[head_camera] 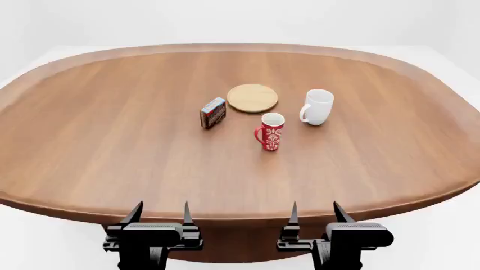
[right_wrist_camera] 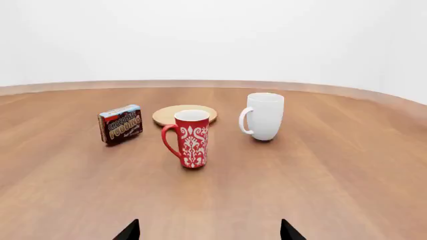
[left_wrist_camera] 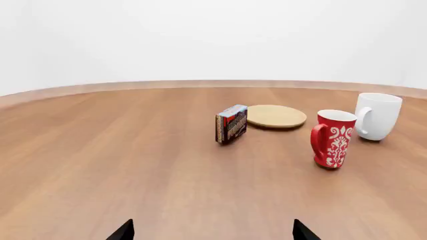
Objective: Put the chocolate pudding to the left of the plate.
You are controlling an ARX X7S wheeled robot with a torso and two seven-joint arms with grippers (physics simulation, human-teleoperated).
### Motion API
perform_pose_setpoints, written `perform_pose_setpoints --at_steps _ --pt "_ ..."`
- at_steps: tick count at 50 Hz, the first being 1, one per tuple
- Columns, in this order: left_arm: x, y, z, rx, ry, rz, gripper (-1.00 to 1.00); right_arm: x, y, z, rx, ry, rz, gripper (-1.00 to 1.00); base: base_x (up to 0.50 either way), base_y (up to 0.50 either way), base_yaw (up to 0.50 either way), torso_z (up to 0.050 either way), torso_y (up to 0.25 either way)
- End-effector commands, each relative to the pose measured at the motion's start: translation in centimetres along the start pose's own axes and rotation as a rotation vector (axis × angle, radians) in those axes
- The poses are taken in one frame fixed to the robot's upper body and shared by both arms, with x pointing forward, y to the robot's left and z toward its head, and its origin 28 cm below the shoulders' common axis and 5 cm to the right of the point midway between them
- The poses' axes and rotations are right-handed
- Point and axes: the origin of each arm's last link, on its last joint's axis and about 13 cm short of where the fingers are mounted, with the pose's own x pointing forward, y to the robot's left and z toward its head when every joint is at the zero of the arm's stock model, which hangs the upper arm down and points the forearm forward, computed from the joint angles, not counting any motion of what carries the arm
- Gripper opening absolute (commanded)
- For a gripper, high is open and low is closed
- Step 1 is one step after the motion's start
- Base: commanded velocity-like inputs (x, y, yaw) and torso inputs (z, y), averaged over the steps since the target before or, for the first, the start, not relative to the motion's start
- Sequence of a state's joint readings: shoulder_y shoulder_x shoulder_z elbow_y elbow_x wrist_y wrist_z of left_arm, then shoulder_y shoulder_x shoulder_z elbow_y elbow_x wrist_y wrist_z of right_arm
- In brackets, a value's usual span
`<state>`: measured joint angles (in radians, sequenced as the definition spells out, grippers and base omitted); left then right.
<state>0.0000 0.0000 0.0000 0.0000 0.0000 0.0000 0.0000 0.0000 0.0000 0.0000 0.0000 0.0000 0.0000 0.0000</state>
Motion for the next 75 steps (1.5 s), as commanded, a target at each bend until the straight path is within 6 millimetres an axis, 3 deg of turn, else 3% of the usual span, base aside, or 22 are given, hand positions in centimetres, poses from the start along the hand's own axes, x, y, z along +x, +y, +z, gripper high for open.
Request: perform_pose_setpoints --at_steps 1,14,53,75 --pt "0.00 0.01 0.00 -0.001 0.000 0.000 1.00 0.01 0.01 0.01 0.005 0.001 -0.002 1.00 0.00 0.00 0.00 0.000 0.000" --pt "-0.07 -0.01 0.01 0.000 -0.006 0.002 1.00 0.07 0.06 0.18 -0.002 0.013 -0.005 1.00 0.00 0.02 0.00 0.000 0.000" --pt "-0.14 -0.05 -0.01 0.006 -0.010 0.001 1.00 0.23 -0.01 0.12 0.006 0.018 -0.006 1.00 0.00 0.50 0.00 0.000 0.000" --pt "-0.27 -0.02 -0.06 0.007 -0.034 -0.007 1.00 0.15 0.01 0.20 0.005 0.014 -0.011 1.00 0.13 0.00 0.00 0.000 0.000"
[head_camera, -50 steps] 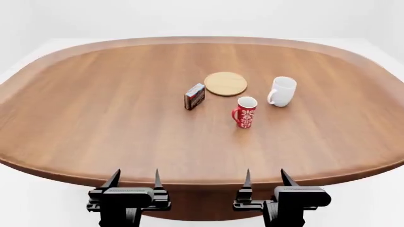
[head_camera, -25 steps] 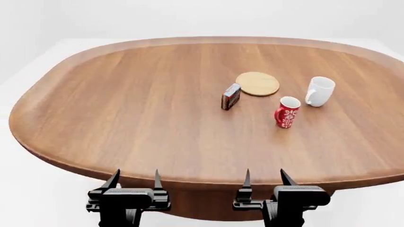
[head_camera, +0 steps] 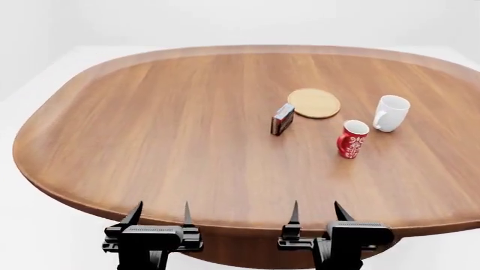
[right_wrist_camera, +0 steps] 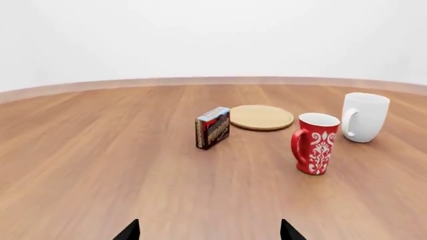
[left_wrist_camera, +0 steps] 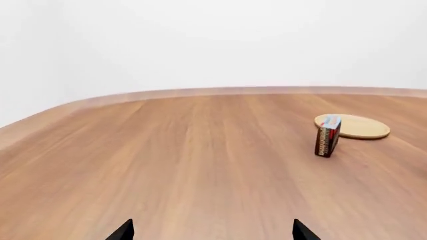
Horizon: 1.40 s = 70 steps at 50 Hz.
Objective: Put the chocolate pudding to the left of the plate.
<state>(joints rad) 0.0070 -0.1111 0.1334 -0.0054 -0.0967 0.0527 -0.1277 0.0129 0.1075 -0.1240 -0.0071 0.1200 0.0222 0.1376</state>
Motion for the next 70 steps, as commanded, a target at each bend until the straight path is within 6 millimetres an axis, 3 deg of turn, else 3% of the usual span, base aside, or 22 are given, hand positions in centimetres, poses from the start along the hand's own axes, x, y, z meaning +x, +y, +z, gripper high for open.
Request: perform_pose_setpoints --at_steps 1,62,70 --pt "0.05 0.02 0.01 -0.002 -0.007 -0.002 1.00 0.03 0.01 0.06 -0.005 -0.002 0.003 1.00 0.50 0.00 0.00 0.000 0.000" --pt "0.05 0.04 0.04 -0.008 -0.007 -0.003 1.00 0.09 0.00 -0.01 -0.001 -0.004 -0.004 1.00 0.50 0.00 0.00 0.000 0.000" --pt "0.07 0.04 0.04 -0.009 -0.008 -0.003 1.00 0.12 -0.01 -0.01 0.000 0.000 -0.013 1.00 0.12 0.00 0.00 0.000 0.000"
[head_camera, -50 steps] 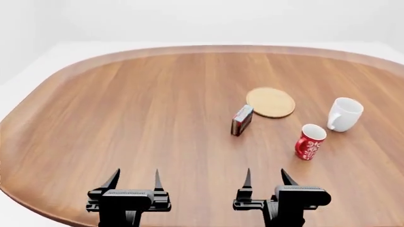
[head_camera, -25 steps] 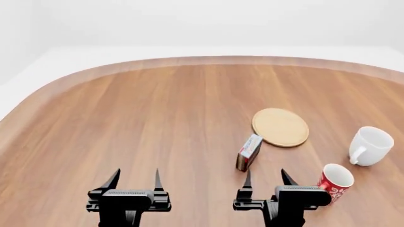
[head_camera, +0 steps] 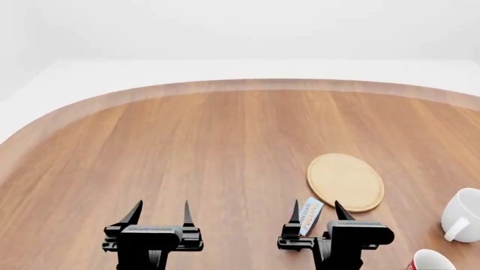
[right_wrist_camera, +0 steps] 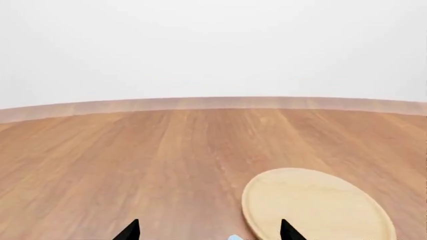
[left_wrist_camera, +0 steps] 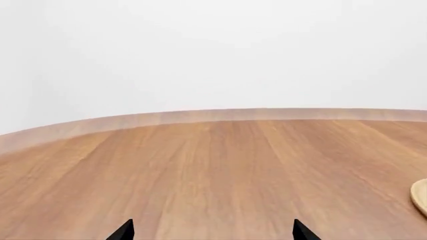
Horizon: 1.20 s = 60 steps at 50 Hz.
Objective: Put the chocolate pudding to the left of the plate.
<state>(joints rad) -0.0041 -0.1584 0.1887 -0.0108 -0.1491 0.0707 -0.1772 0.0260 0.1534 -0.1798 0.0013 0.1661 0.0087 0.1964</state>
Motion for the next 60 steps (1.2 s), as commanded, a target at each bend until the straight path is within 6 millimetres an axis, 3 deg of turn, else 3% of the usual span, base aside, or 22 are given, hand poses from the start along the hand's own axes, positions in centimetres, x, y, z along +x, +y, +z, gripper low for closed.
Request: perform_pose_setpoints --at_steps 1,14,19,27,46,60 --pt "0.0 0.0 0.0 -0.001 0.000 0.000 1.00 0.0 0.0 -0.1 0.001 0.004 -0.008 1.00 0.00 0.00 0.00 0.000 0.000" --pt "0.0 0.0 0.0 -0.002 0.000 -0.002 1.00 0.1 0.0 0.0 -0.008 0.022 -0.014 1.00 0.00 0.00 0.00 0.000 0.000" --pt "-0.1 0.0 0.0 -0.005 0.003 -0.007 1.00 0.4 0.0 1.4 -0.017 0.074 -0.038 1.00 0.00 0.00 0.00 0.000 0.000" --pt "-0.1 0.0 0.1 -0.008 0.009 -0.009 1.00 1.5 0.6 2.9 -0.065 0.295 -0.107 1.00 0.00 0.00 0.00 0.000 0.000" --pt "-0.1 0.0 0.1 -0.011 0.009 -0.009 1.00 1.0 2.8 6.8 0.123 0.513 -0.160 1.00 0.00 0.00 0.00 0.000 0.000" --pt "-0.1 0.1 0.1 -0.016 0.002 -0.006 1.00 2.6 4.4 8.3 0.238 0.610 -0.315 1.00 0.00 0.00 0.00 0.000 0.000"
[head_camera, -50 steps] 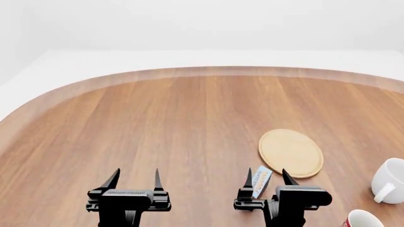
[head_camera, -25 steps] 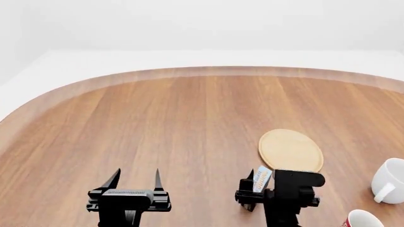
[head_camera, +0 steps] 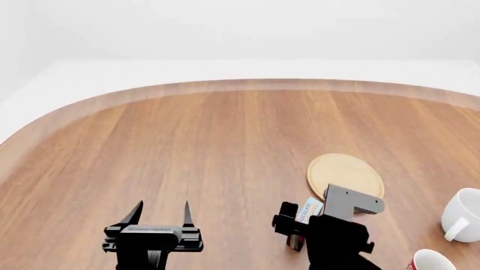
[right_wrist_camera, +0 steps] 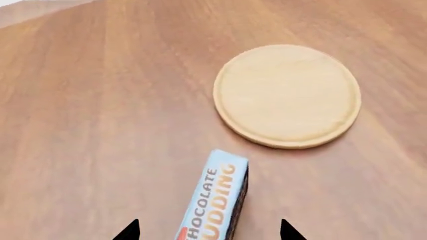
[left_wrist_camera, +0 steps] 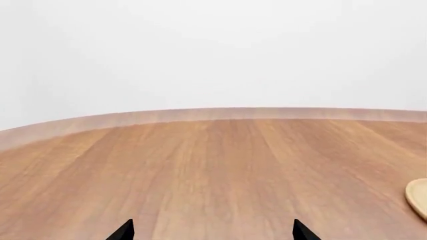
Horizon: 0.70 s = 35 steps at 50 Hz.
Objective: Put the chocolate pudding to the left of the plate.
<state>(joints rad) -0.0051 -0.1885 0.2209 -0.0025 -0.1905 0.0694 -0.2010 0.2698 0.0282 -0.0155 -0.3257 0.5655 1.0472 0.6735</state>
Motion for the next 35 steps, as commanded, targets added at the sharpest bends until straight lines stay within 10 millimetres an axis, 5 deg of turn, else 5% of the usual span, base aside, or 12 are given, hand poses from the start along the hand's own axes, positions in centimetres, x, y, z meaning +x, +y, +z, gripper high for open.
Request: perform_pose_setpoints --at_steps 1,35 --pt "0.0 0.0 0.0 -0.004 -0.005 0.001 1.00 0.0 1.5 1.2 0.082 0.097 -0.097 1.00 0.00 0.00 0.00 0.000 0.000" --pt "-0.1 0.1 0.0 -0.017 -0.011 -0.007 1.00 2.8 4.2 1.5 0.047 0.227 -0.165 1.00 0.00 0.00 0.00 0.000 0.000"
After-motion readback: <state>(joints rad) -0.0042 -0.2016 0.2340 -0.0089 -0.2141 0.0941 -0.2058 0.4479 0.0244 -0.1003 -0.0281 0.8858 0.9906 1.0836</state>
